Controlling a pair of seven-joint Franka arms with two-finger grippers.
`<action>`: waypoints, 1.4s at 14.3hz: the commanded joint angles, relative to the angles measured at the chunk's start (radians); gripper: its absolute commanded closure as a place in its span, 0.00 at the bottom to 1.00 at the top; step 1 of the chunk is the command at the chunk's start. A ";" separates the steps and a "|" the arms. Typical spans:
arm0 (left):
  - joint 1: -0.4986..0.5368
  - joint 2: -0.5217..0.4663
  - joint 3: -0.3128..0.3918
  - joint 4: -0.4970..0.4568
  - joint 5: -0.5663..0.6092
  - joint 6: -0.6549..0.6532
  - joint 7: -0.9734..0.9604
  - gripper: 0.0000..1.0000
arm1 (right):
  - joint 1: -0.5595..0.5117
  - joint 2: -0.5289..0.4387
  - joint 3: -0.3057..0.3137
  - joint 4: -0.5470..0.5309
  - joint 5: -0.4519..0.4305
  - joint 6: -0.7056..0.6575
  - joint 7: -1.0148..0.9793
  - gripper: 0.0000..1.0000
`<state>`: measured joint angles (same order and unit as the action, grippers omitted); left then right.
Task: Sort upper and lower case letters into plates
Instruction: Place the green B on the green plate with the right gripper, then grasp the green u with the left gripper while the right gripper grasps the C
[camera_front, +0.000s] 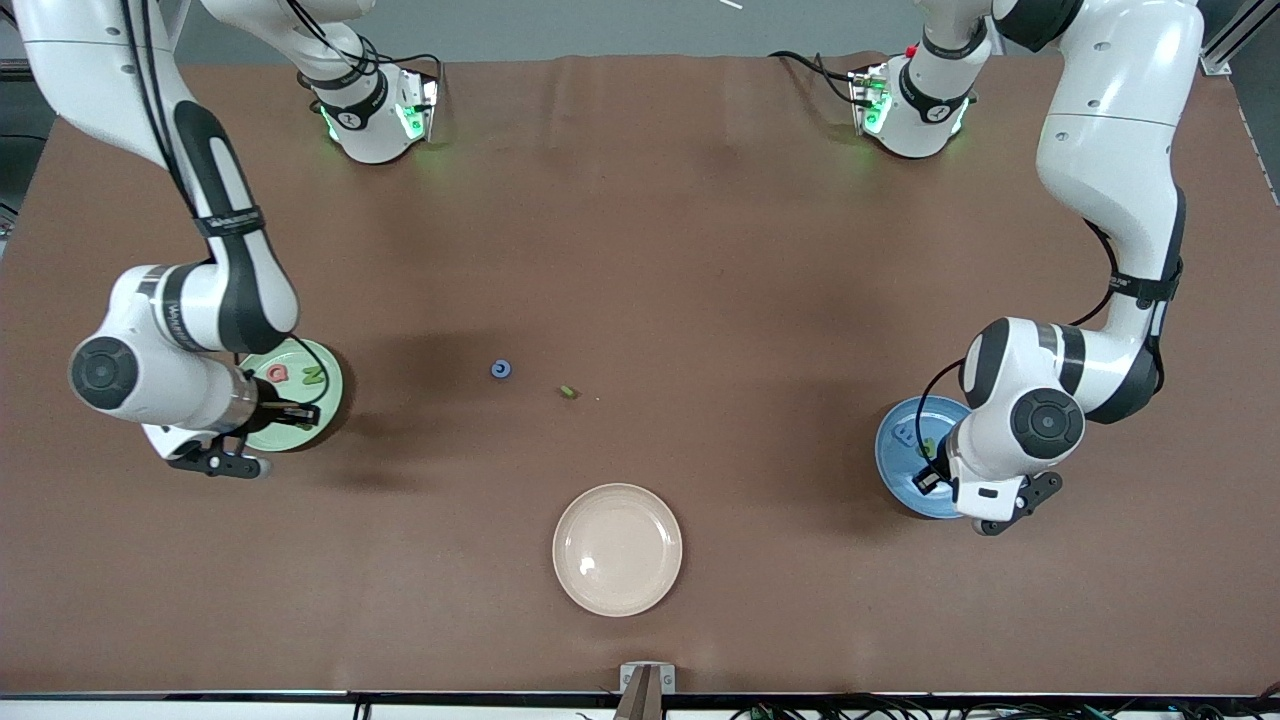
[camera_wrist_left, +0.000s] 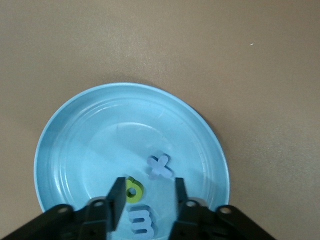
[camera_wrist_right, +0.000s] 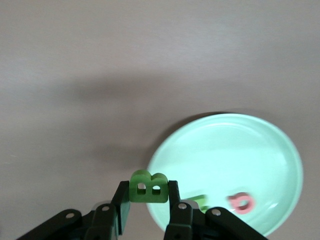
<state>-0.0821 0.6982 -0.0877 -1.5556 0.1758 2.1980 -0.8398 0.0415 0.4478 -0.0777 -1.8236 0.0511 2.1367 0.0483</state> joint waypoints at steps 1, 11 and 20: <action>-0.010 -0.020 -0.013 -0.006 0.013 -0.003 -0.008 0.00 | -0.063 -0.041 0.019 -0.056 -0.020 0.014 -0.106 0.84; -0.208 -0.008 -0.190 0.031 0.001 -0.003 -0.346 0.03 | -0.186 -0.029 0.021 -0.132 -0.020 0.112 -0.317 0.84; -0.435 0.167 -0.181 0.230 -0.047 0.144 -0.639 0.19 | -0.195 0.075 0.024 -0.140 -0.017 0.253 -0.321 0.82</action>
<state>-0.4862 0.8198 -0.2803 -1.3750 0.1453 2.2778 -1.4393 -0.1365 0.5111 -0.0720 -1.9497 0.0495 2.3585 -0.2647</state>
